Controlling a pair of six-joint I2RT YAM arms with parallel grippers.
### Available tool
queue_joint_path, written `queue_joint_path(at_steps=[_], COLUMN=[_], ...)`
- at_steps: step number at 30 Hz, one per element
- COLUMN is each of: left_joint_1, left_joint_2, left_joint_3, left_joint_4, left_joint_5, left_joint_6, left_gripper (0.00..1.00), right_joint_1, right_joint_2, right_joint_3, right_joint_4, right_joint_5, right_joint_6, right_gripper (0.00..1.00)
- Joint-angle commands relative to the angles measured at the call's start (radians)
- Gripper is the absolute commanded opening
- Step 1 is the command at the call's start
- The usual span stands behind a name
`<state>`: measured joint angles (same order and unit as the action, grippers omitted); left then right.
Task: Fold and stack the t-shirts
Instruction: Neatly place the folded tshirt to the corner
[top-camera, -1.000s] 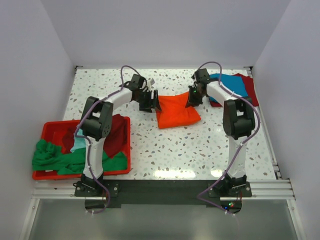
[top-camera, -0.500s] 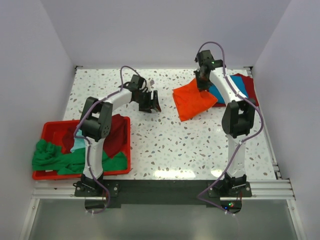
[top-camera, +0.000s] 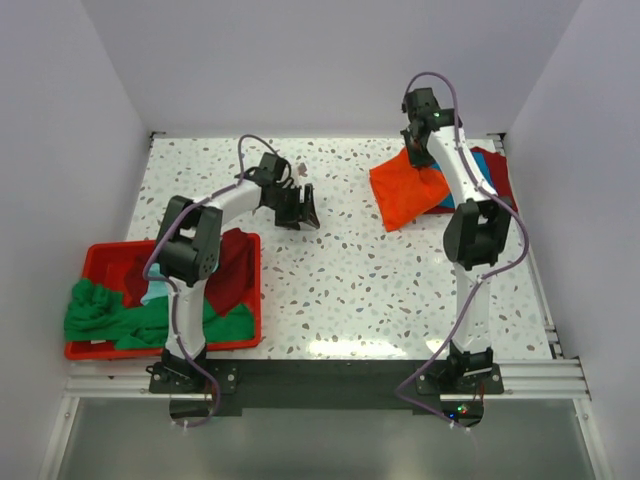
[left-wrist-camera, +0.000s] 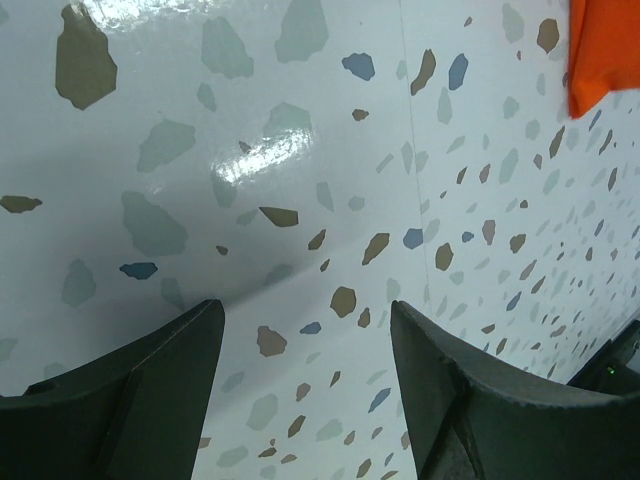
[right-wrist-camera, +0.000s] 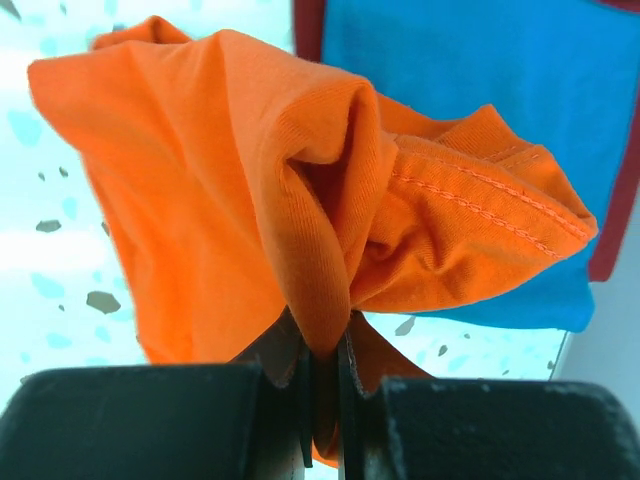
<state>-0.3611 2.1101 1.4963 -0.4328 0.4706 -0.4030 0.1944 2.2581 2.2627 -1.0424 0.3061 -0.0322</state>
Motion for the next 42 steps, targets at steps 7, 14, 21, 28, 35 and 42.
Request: queue_joint_path(at_steps=[7, 14, 21, 28, 35, 42], left_joint_1=[0.005, 0.005, 0.005, 0.005, 0.005, 0.005], left_joint_2=[-0.022, -0.027, -0.035, -0.036, -0.038, -0.038], left_joint_3=[-0.045, -0.059, -0.070, -0.073, -0.071, -0.064], left_joint_4=[-0.046, -0.052, -0.050, -0.053, -0.061, -0.072], left_joint_5=[-0.049, -0.053, -0.058, -0.059, -0.064, -0.070], left_joint_6=[0.029, 0.030, 0.030, 0.027, 0.033, 0.041], left_gripper=[0.73, 0.72, 0.72, 0.72, 0.71, 0.71], right_joint_1=[-0.059, -0.081, -0.118, -0.131, -0.165, -0.191], right_joint_2=[-0.055, -0.088, -0.124, -0.155, -0.158, -0.121], right_joint_3=[0.132, 0.175, 0.198, 0.189, 0.184, 0.167], right_joint_4=[0.010, 0.005, 0.008, 0.004, 0.007, 0.018], right_joint_5=[-0.042, -0.119, -0.162, -0.180, -0.188, -0.170], right_joint_6=[-0.031, -0.028, -0.011, -0.011, -0.011, -0.020], right_gripper=[0.00, 0.00, 0.00, 0.00, 0.00, 0.00])
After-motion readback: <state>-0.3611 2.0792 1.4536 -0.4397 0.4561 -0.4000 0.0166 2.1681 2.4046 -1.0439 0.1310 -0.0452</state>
